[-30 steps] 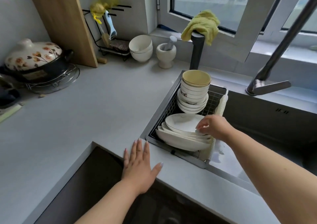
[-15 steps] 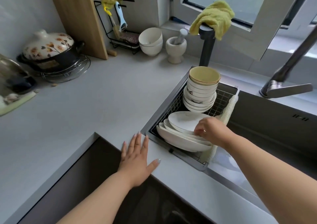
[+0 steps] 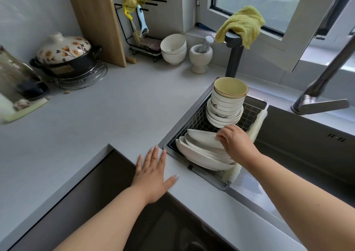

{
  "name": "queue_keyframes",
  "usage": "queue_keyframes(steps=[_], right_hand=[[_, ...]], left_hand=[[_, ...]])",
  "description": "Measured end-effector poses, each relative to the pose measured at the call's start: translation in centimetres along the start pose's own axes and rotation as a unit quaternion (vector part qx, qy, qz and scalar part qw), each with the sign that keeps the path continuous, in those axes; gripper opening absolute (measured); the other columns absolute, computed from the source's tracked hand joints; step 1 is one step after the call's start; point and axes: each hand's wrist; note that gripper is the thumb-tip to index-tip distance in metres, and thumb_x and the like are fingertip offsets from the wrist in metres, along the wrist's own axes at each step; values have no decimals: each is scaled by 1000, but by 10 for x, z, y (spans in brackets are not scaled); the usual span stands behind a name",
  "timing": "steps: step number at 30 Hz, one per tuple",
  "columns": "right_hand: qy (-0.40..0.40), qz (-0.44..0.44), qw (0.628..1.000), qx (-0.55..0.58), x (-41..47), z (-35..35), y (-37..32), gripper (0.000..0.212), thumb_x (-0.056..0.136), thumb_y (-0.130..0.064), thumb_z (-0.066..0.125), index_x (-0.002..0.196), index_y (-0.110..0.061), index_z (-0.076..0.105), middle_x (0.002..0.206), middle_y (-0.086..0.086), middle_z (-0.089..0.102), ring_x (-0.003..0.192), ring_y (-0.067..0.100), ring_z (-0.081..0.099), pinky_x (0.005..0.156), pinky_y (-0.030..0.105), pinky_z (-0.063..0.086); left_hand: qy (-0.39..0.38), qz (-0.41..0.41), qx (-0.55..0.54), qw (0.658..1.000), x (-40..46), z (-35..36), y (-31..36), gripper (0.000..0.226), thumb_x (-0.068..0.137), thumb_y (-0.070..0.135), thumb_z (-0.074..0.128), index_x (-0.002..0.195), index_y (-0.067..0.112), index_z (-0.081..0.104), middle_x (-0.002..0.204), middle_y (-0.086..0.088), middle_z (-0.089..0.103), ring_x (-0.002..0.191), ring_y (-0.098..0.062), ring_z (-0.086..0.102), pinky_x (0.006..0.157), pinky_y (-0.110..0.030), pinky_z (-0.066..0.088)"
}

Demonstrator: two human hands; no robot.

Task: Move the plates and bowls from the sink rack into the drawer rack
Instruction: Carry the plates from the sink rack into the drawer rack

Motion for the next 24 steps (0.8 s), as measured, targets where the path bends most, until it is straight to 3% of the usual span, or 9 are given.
queue_keyframes(steps=[5,13,17,20,24], right_hand=[[19,86,996,0,10,6,3,11,92,-8,58,85,0,61,81,13,58,67,31,53,62,32,39],[57,128,990,-20,30,4,1,22,97,-16,48,89,1,59,84,18,58,70,35,54,59,34,35],[110,165,979,-50,33,-6,-1,38,100,-30,36,77,-5,54,76,13,57,66,34,55,56,31,31],[183,161,968,-62,37,-15,-5,49,97,-38,29,64,-9,50,60,11,54,51,32,52,50,28,27],[263,125,955,-51,44,-31,-16,43,97,-35,35,57,-18,38,50,5,41,42,27,43,48,26,23]], left_hand=[[-3,-2,3,1000,0,0,0,95,64,78,-13,137,22,-37,149,-6,-42,135,-20,-42,114,-47,-22],[-1,-2,-1,1000,0,1,-1,95,63,79,-13,135,23,-38,150,-6,-40,136,-20,-40,114,-48,-20],[-5,0,-6,1000,0,-1,0,96,62,79,-14,136,22,-37,151,-6,-39,136,-20,-40,114,-47,-21],[-10,-1,-2,1000,-1,-3,-1,91,76,79,-2,138,23,-35,151,-5,-39,137,-20,-39,115,-47,-19],[-4,-15,-72,997,-3,-12,-3,81,96,61,25,151,20,-19,157,-1,-27,143,-15,-28,119,-42,-12]])
Point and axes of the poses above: each hand's wrist, its own x-axis towards the middle knuckle, its own z-axis out of the palm, y = z × x
